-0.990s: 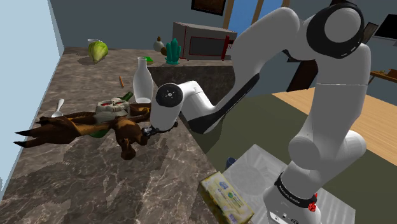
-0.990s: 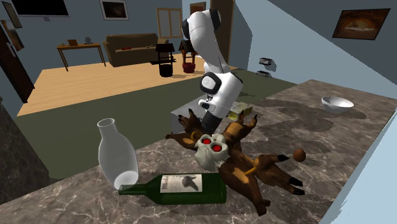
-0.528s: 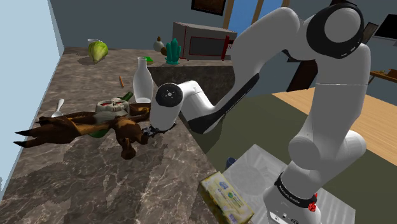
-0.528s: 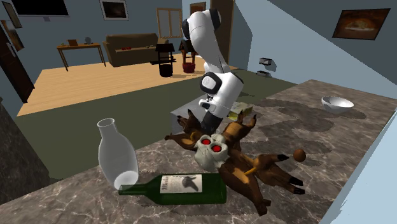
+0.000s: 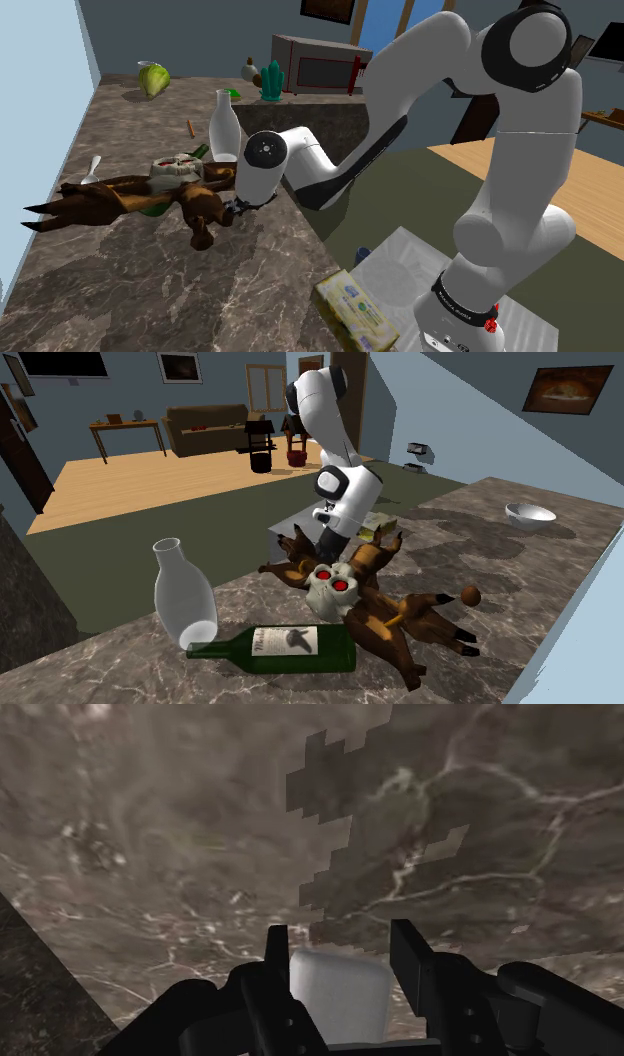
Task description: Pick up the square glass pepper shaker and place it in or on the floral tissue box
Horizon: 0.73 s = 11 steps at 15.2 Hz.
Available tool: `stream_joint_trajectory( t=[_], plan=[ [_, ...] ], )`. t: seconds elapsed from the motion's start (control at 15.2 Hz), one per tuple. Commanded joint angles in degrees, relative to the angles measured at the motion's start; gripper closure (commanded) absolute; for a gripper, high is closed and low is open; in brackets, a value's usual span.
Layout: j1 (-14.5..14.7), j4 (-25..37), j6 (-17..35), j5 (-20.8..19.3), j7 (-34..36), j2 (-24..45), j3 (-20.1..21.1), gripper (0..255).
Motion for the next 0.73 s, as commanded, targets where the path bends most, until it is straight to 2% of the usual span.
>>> stream_joint_trajectory(
  t=[0.0,0.66],
  plan=[
    [-0.8,-0.2,0.1,1.2,-0.8,-0.7,0.6,255],
    [-8.2,-0.6,1.5,12.8,-9.7,-9.2,8.2,255]
  ],
)
